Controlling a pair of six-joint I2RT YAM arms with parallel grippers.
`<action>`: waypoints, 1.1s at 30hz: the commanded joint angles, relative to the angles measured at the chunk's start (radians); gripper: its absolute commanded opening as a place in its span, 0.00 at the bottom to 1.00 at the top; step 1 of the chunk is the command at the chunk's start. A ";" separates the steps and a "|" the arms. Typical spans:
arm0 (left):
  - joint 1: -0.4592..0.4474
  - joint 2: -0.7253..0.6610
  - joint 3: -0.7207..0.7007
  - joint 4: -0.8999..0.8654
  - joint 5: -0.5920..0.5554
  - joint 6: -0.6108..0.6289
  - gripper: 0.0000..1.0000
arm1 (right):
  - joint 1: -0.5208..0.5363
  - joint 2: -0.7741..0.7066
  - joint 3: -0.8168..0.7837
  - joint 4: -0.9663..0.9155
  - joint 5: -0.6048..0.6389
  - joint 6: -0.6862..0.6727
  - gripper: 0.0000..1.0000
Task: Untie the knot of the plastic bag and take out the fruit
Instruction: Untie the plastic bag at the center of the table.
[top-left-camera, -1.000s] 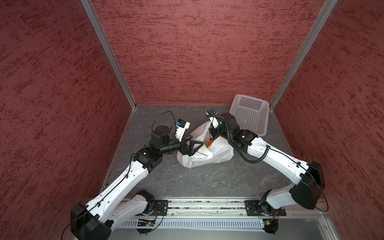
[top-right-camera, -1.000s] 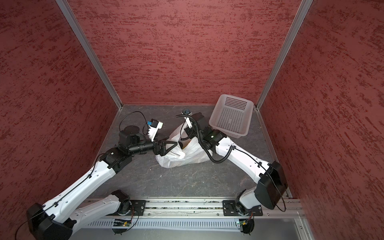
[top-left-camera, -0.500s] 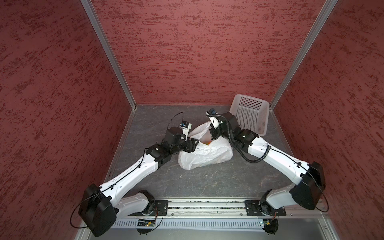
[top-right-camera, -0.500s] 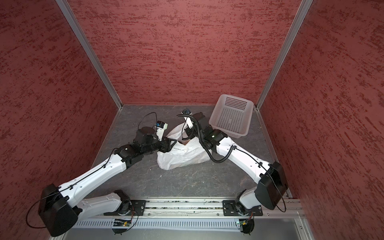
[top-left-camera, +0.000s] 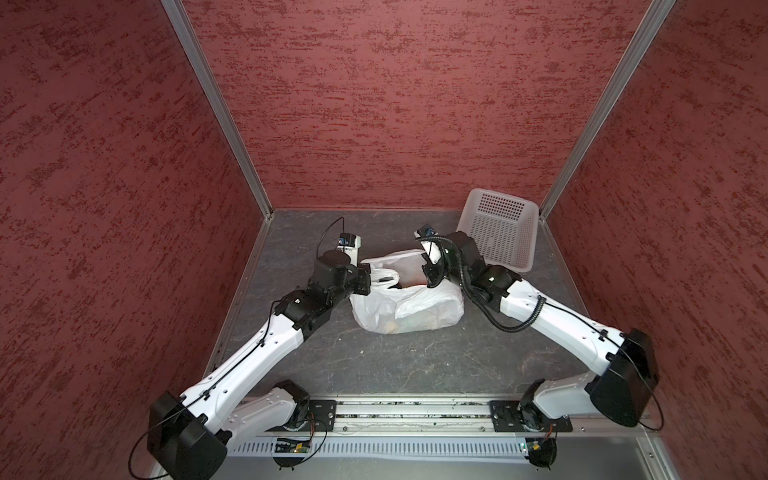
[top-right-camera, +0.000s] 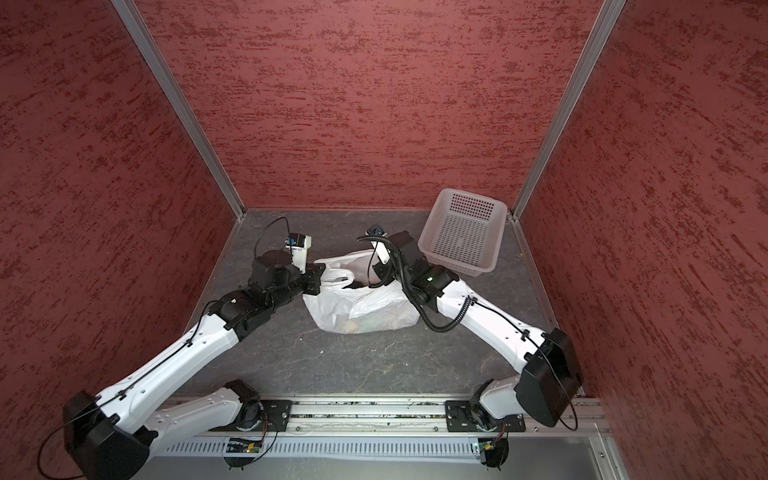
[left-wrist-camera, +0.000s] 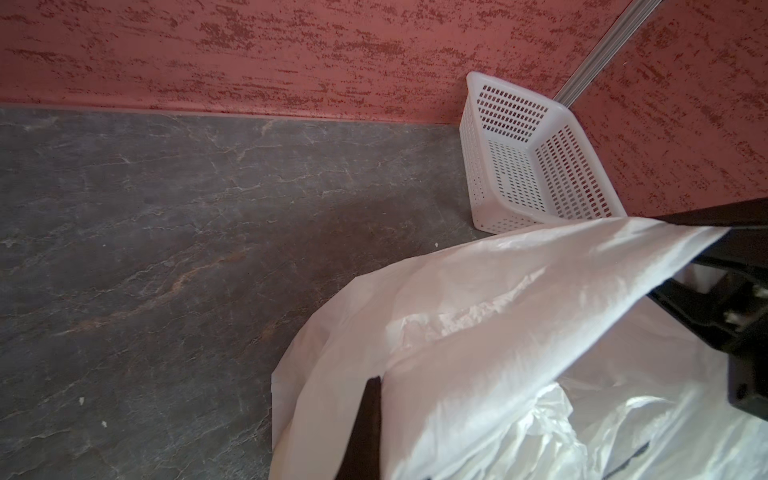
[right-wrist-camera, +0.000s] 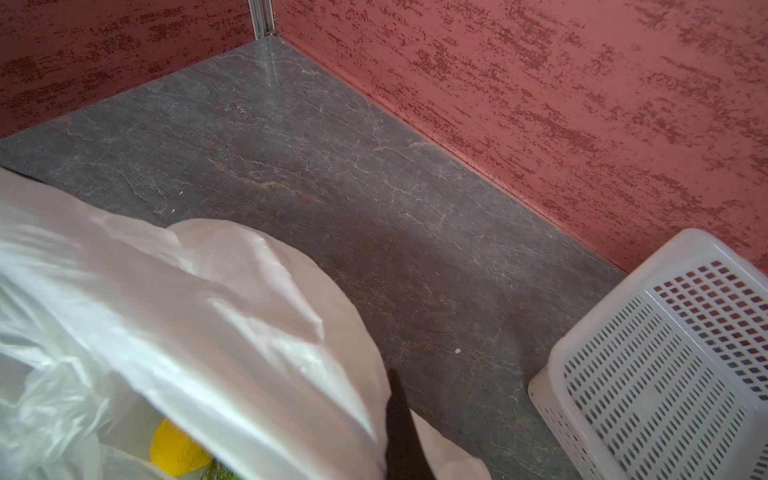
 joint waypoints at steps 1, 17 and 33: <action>-0.011 -0.013 0.008 -0.078 -0.092 -0.002 0.00 | -0.036 0.020 0.082 -0.081 0.010 0.000 0.41; -0.134 -0.051 0.046 -0.090 -0.115 -0.086 0.00 | 0.134 -0.101 0.197 -0.325 -0.350 0.375 0.93; -0.159 -0.074 -0.019 -0.058 -0.146 -0.059 0.00 | 0.065 0.158 0.060 -0.006 -0.008 0.561 0.68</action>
